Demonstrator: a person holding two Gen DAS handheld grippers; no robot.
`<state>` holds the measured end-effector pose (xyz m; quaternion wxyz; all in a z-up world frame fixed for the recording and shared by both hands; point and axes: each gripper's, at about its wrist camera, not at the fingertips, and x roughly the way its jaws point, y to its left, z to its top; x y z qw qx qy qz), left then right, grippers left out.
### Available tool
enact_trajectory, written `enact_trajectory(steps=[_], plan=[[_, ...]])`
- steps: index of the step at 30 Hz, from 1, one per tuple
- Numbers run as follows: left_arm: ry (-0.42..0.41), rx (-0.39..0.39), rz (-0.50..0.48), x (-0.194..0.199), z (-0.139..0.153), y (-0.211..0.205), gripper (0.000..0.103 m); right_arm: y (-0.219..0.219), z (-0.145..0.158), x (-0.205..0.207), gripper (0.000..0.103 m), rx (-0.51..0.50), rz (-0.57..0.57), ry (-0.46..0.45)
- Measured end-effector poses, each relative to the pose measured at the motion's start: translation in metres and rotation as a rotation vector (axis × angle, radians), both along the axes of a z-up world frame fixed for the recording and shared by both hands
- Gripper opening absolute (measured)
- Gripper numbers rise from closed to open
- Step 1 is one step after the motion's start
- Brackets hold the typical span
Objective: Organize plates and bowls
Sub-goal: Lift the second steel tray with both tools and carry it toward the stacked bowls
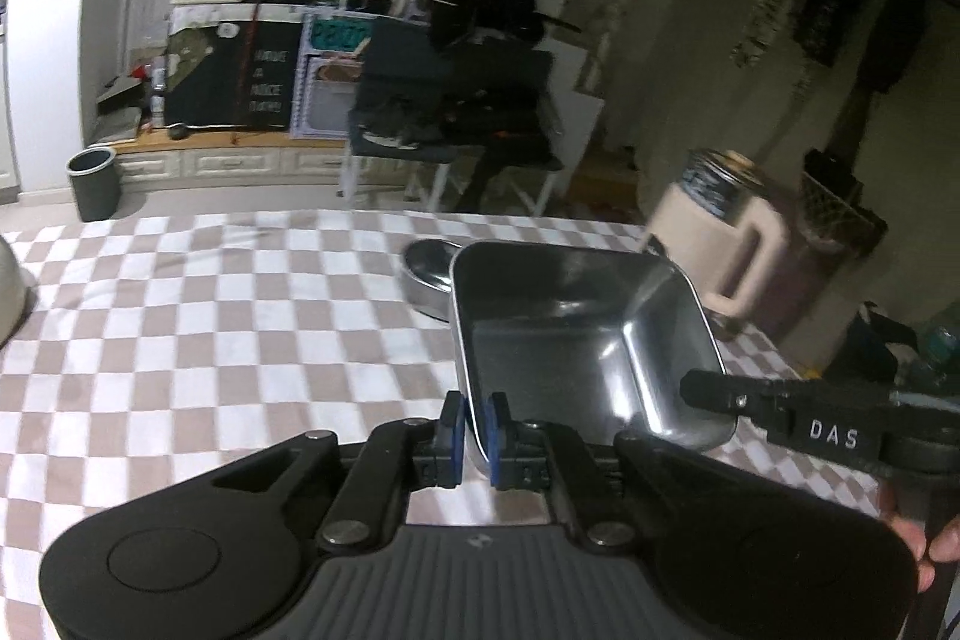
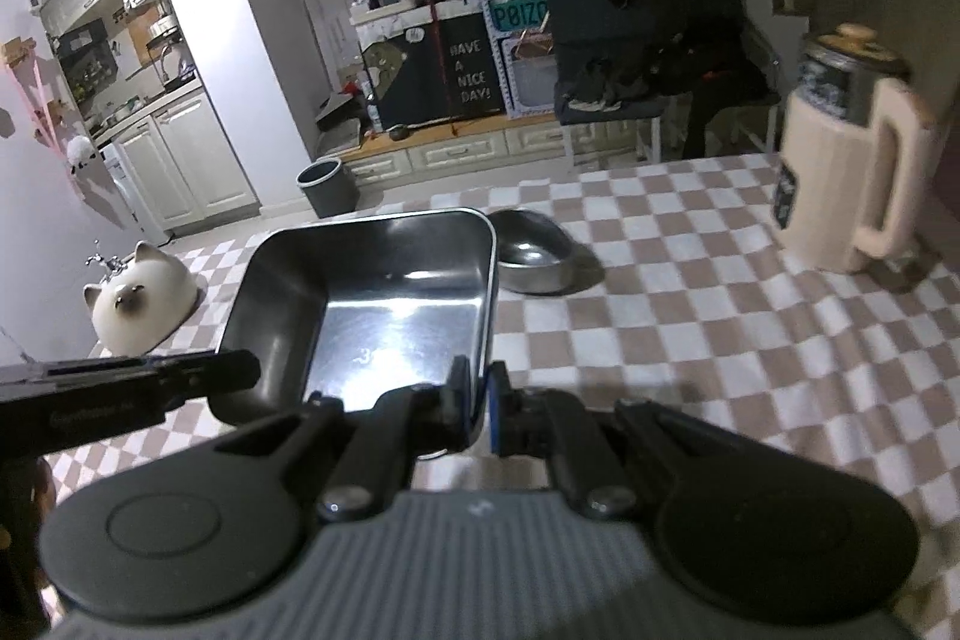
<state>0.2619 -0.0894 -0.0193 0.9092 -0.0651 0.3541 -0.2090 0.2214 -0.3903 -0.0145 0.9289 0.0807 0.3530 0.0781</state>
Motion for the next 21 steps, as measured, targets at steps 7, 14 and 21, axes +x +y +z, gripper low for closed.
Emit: enact_trajectory(steps=[7,14,21], plan=[[0.0,0.004,-0.095,-0.019,-0.003,-0.043,0.009,-0.039,0.002,-0.029,0.007,0.008,-0.067,-0.004],[0.014,0.03,-0.161,-0.03,-0.014,-0.072,0.011,-0.057,-0.006,-0.046,0.006,0.017,-0.127,0.02],[0.028,0.059,-0.18,-0.035,-0.025,-0.08,0.011,-0.059,-0.013,-0.056,0.007,0.016,-0.147,0.017]])
